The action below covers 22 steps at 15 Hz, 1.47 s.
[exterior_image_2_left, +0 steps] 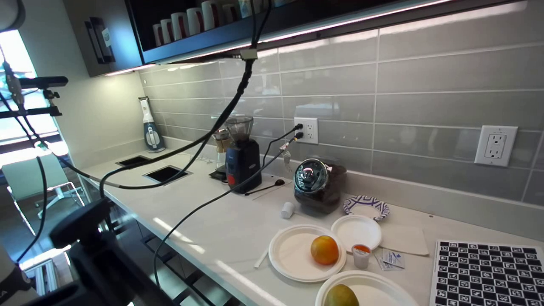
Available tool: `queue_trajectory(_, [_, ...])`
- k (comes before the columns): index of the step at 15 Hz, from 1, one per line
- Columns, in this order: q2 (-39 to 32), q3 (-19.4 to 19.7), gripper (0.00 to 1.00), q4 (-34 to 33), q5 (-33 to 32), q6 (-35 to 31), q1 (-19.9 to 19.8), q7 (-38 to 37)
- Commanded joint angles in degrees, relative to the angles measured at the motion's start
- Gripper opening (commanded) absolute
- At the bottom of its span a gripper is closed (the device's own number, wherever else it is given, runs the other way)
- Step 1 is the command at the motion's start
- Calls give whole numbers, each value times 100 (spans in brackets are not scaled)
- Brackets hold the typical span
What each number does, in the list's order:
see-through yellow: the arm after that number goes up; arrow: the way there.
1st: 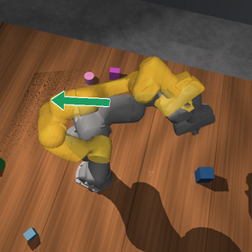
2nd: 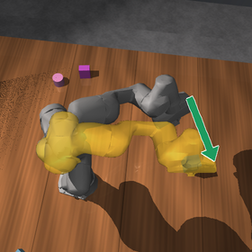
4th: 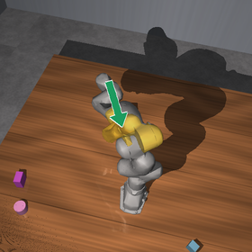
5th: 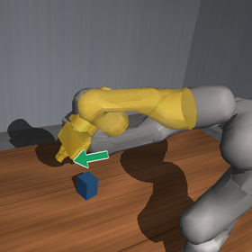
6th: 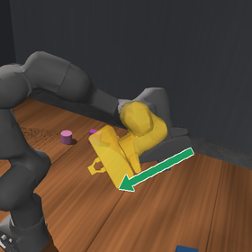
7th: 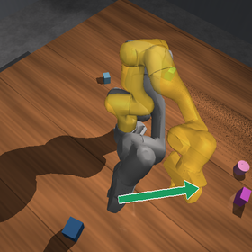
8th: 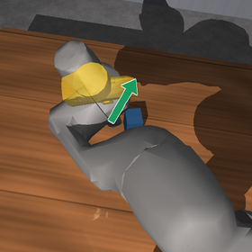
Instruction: Stack the cups together, then put them upside down
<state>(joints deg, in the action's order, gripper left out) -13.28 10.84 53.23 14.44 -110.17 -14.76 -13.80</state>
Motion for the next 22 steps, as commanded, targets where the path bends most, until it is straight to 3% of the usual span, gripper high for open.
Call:
queue_trajectory(1, [-70, -16, 1, -374, 262, 282, -114, -14])
queue_trajectory(12, [33, 6, 1, -750, 243, -127, -124, -161])
queue_trajectory(22, [392, -224, 1, -641, 1410, -359, -134, -59])
